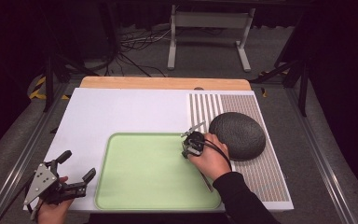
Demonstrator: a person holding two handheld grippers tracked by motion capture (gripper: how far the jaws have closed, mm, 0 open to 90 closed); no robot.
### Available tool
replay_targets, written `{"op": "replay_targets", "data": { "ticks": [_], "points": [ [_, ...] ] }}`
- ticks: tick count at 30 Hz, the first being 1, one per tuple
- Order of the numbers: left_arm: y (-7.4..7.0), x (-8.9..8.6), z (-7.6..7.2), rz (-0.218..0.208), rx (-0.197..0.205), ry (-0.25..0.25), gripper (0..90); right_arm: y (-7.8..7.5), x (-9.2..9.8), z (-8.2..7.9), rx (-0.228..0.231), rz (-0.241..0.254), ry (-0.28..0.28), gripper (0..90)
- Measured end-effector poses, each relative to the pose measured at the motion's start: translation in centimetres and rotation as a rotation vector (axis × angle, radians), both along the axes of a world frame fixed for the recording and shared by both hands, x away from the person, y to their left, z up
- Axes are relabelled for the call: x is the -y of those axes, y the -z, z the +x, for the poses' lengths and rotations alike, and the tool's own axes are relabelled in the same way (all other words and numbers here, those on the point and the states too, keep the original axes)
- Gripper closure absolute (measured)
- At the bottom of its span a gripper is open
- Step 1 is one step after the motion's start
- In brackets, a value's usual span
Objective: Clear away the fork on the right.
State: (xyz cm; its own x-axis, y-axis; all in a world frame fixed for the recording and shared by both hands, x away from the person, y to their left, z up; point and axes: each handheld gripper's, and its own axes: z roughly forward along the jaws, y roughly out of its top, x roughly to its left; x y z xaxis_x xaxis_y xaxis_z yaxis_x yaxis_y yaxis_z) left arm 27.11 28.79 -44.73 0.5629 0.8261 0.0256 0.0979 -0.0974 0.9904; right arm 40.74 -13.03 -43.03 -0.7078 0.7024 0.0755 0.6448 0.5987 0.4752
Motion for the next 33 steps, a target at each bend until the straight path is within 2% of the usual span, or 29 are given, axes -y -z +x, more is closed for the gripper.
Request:
{"op": "replay_targets", "data": {
  "ticks": [11,33],
  "points": [
    [0.0,0.0,0.0,0.001,-0.001,0.000,0.0,0.0,1.2,0.4,0.010,-0.005,0.042,90.0],
    [0.0,0.1,0.0,0.003,-0.003,0.006,0.0,-0.2,3.7,0.8,-0.001,-0.007,0.136,90.0]
  ]
}}
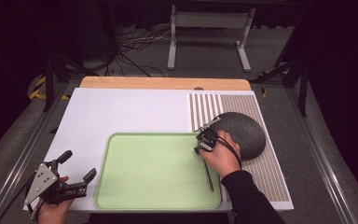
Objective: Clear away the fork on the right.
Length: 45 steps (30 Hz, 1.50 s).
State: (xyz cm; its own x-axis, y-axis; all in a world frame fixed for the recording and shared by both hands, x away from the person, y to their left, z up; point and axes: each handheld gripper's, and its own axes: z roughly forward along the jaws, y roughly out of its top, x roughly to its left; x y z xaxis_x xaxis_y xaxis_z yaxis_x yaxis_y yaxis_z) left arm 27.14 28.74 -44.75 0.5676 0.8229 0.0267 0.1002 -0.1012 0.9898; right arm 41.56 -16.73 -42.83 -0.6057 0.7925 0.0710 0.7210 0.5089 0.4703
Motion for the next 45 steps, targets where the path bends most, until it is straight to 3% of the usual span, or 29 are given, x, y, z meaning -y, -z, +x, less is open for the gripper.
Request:
{"op": "replay_targets", "data": {
  "ticks": [19,24,29,30,31,32,33,35,37,40,41,42,45],
  "points": [
    [0.0,0.1,0.0,0.000,-0.001,0.001,0.0,0.0,1.4,-0.1,-0.001,0.007,0.062,90.0],
    [0.0,0.0,0.0,-0.002,0.001,0.000,0.0,-0.3,1.5,-0.2,0.021,0.020,0.049,89.0],
    [0.0,0.0,0.1,0.000,-0.002,0.002,0.0,-2.1,1.6,-0.8,0.092,0.092,0.028,73.1],
    [0.0,0.0,0.1,-0.002,-0.001,0.002,0.0,-2.6,1.6,-1.0,0.119,0.095,0.015,65.8],
    [0.0,0.0,0.1,-0.002,-0.001,0.002,0.0,-3.1,1.6,-1.2,0.163,0.105,-0.007,49.5],
    [0.0,0.0,0.0,-0.002,-0.001,0.002,0.0,-3.1,1.6,-1.2,0.163,0.105,-0.007,49.5],
    [0.0,0.0,0.0,-0.003,0.000,0.002,0.0,-3.5,1.6,-1.3,0.182,0.135,-0.016,34.8],
    [0.0,0.0,0.0,-0.004,-0.001,0.002,0.0,-4.1,1.7,-1.7,0.198,0.175,-0.033,23.6],
    [0.0,0.1,0.0,-0.004,0.000,0.002,0.0,-4.6,1.8,-2.0,0.229,0.172,-0.054,18.7],
    [0.0,0.1,0.0,-0.006,0.001,0.003,0.0,-5.1,2.1,-2.5,0.250,0.162,-0.067,18.1],
    [0.0,0.1,0.0,-0.004,-0.001,0.004,0.0,-5.6,2.5,-2.8,0.287,0.154,-0.092,16.7],
    [0.0,0.1,0.0,-0.004,-0.001,0.004,0.0,-5.6,2.5,-2.8,0.287,0.154,-0.092,16.7],
    [0.0,0.0,0.0,-0.005,-0.002,0.005,0.0,-6.2,3.3,-3.3,0.303,0.200,-0.078,15.3]
  ]
}}
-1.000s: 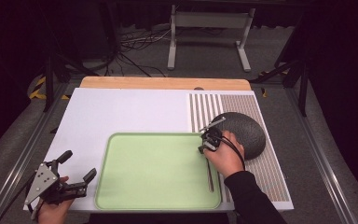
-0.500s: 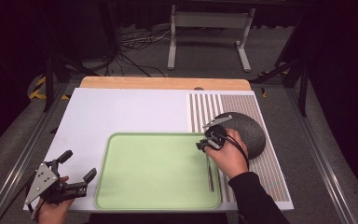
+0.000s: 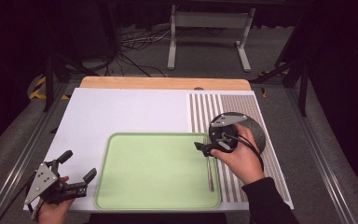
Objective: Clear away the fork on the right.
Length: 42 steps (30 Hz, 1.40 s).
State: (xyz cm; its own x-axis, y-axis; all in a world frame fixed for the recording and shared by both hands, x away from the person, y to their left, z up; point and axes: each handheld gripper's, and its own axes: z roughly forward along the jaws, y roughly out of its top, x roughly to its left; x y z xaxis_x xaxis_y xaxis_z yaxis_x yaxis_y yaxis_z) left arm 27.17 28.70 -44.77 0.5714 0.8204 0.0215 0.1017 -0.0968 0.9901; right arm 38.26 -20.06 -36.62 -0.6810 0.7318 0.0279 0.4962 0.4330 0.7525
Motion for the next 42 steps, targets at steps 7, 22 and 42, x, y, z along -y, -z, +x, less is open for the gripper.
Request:
{"op": "replay_targets", "data": {
  "ticks": [7,22,42],
  "points": [
    [0.0,0.1,0.0,0.000,0.001,0.000,0.0,-0.9,1.6,-0.9,0.078,0.047,-0.026,13.8],
    [0.0,0.1,0.1,0.001,0.002,0.001,0.0,0.4,7.4,-3.3,0.296,0.173,-0.078,12.9],
    [-0.1,-0.1,0.0,-0.006,0.007,-0.006,0.0,6.1,12.5,-5.1,0.339,0.301,-0.053,10.0]
  ]
}}
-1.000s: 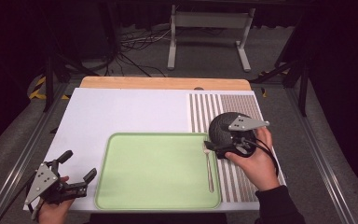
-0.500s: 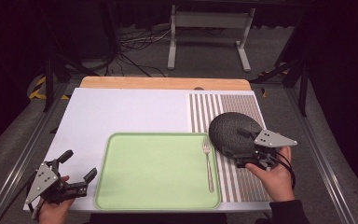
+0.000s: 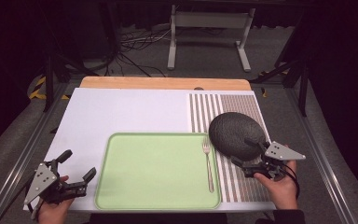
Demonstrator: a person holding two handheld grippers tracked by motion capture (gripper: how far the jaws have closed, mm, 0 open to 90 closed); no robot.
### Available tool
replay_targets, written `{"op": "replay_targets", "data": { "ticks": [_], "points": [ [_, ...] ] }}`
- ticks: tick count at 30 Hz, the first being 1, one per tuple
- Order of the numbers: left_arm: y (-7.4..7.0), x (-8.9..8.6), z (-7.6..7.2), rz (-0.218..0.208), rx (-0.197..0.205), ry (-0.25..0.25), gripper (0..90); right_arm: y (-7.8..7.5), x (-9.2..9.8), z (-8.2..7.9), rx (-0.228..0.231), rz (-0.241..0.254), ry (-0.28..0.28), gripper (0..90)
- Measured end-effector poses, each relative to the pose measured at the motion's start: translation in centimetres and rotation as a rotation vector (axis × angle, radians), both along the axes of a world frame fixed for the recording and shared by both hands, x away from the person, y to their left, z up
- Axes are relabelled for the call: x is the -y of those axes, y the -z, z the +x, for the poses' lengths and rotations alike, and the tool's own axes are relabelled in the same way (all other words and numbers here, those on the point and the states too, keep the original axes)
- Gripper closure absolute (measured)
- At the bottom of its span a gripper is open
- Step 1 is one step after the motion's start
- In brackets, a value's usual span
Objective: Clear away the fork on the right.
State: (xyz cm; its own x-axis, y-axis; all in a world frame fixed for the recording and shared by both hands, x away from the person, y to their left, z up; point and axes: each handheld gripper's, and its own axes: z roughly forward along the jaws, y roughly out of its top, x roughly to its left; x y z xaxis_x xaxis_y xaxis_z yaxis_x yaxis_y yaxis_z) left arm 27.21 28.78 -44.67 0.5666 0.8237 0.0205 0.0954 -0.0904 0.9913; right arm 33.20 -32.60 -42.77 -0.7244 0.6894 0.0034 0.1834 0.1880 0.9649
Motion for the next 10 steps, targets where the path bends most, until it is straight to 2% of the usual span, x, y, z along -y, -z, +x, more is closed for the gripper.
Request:
{"op": "replay_targets", "data": {
  "ticks": [5,7,8,10],
  "points": [
    [0.0,0.0,0.0,-0.007,0.004,0.000,0.0,1.0,0.4,-0.3,-0.009,0.016,0.001,8.3],
    [-0.1,0.0,0.0,-0.006,0.005,0.001,0.0,1.5,0.4,-0.3,-0.040,-0.027,-0.032,6.5],
    [-0.1,0.0,0.0,-0.007,0.006,0.000,0.0,1.6,0.3,-0.4,-0.040,-0.038,-0.035,6.5],
    [-0.1,-0.1,-0.1,-0.010,0.007,-0.002,0.0,1.6,0.2,-0.3,-0.040,-0.034,-0.037,6.5]
  ]
}}
